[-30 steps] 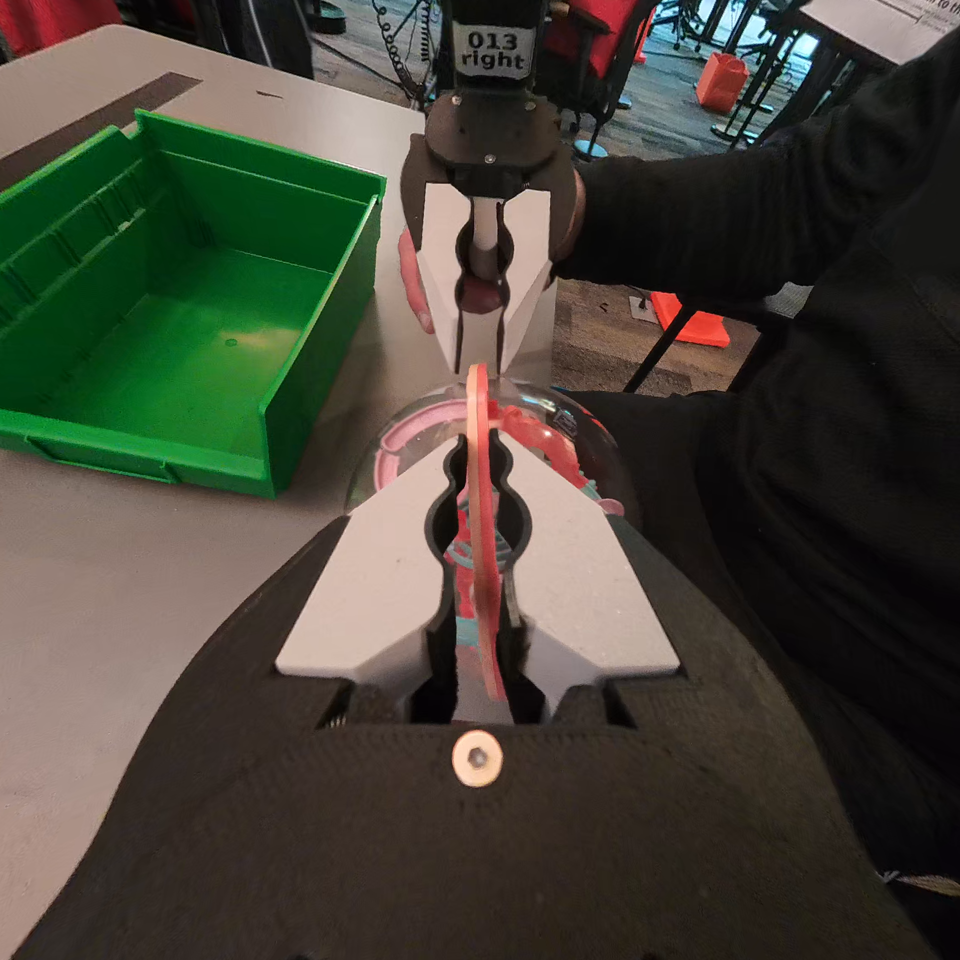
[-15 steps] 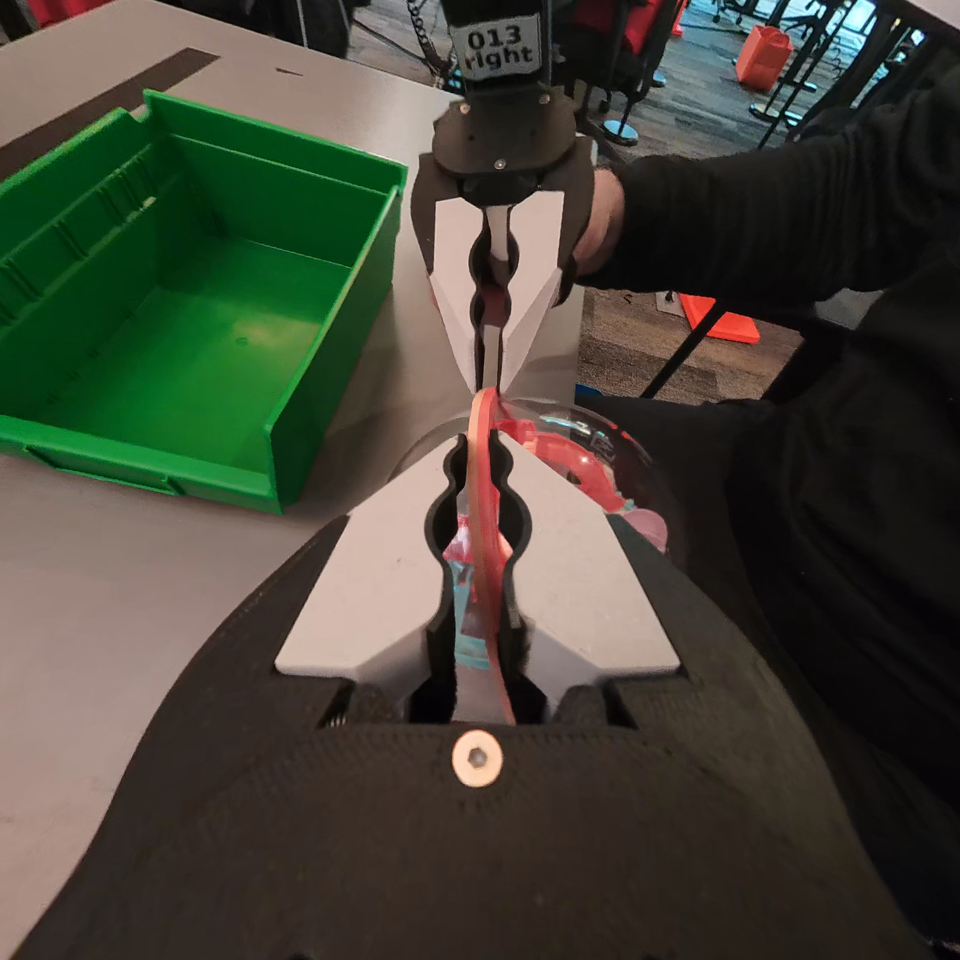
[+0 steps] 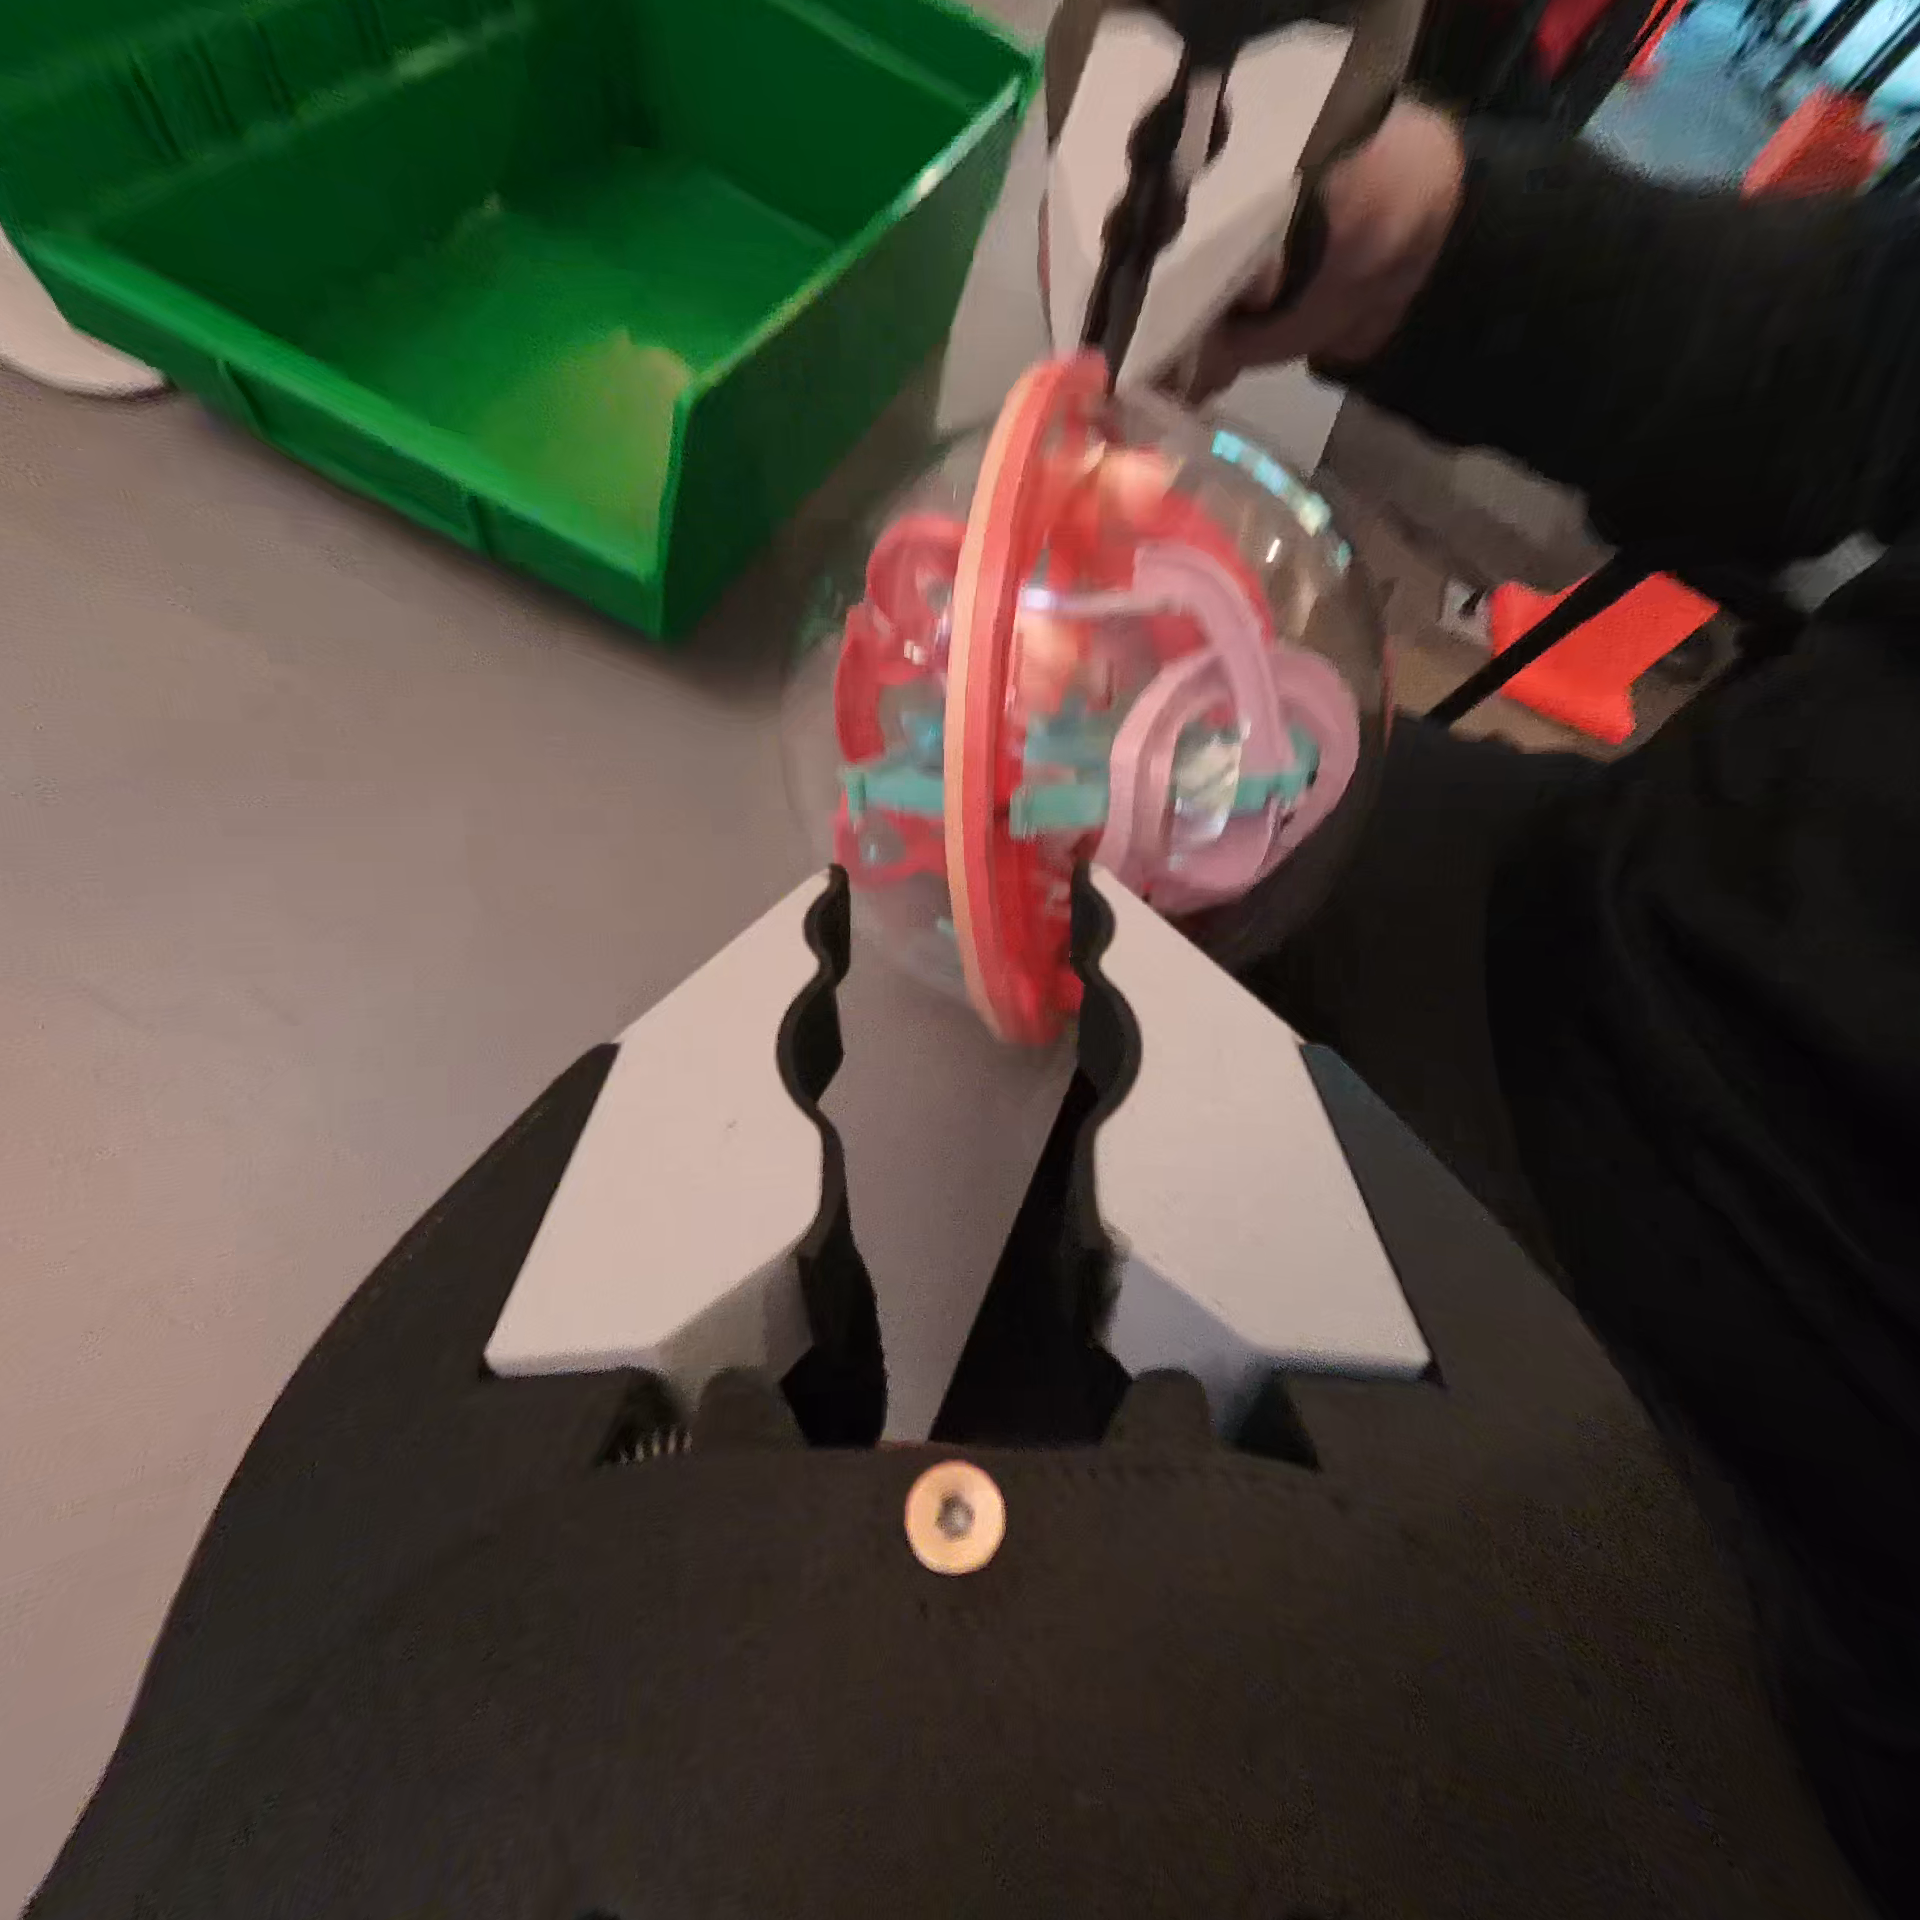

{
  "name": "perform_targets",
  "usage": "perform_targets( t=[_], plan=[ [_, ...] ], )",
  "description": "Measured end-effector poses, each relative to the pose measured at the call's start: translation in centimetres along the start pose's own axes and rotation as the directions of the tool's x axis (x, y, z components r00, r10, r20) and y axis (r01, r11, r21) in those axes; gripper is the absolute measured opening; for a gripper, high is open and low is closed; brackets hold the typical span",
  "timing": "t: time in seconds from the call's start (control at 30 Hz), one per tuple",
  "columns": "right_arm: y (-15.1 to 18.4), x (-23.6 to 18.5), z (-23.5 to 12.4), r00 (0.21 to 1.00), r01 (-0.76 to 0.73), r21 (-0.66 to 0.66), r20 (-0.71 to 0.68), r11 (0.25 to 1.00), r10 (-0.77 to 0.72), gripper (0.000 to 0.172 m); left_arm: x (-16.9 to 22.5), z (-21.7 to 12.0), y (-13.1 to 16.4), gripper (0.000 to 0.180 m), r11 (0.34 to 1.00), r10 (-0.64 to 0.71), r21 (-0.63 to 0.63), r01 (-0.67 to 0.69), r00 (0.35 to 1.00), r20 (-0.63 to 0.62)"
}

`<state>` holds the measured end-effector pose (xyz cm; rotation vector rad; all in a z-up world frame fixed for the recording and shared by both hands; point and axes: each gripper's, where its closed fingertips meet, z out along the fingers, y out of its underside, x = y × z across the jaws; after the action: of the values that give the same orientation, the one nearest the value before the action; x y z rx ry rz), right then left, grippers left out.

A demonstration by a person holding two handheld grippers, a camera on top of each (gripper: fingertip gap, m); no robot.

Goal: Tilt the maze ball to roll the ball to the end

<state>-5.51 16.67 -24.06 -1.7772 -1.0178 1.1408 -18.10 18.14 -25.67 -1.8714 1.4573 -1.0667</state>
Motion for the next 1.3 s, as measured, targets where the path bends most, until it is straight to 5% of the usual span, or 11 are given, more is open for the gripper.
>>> perform_targets(
  t=[0.33, 0.6, 1.3],
  plan=[
    [0.0, 0.7, -0.8, 1.0, -0.03, 0.028, -0.005, 0.999, 0.031, 0.006, 1.8, 2.5, 3.3, 0.035, 0.99, -0.133, -0.065, 0.123, 0.976, -0.172],
    [0.4, 0.9, -1.3, 0.999, -0.044, 0.033, 0.0, 0.998, 0.044, 0.007, 1.9, 2.7, 2.8, 0.007, 0.995, -0.103, -0.027, 0.1, 0.98, -0.169],
    [-1.0, 1.0, -2.8, 0.999, -0.006, 0.063, -0.034, 0.998, 0.008, 0.007, 1.7, 2.6, 0.4, 0.007, 0.997, -0.001, 0.075, 0.007, 0.996, -0.086]
  ],
)
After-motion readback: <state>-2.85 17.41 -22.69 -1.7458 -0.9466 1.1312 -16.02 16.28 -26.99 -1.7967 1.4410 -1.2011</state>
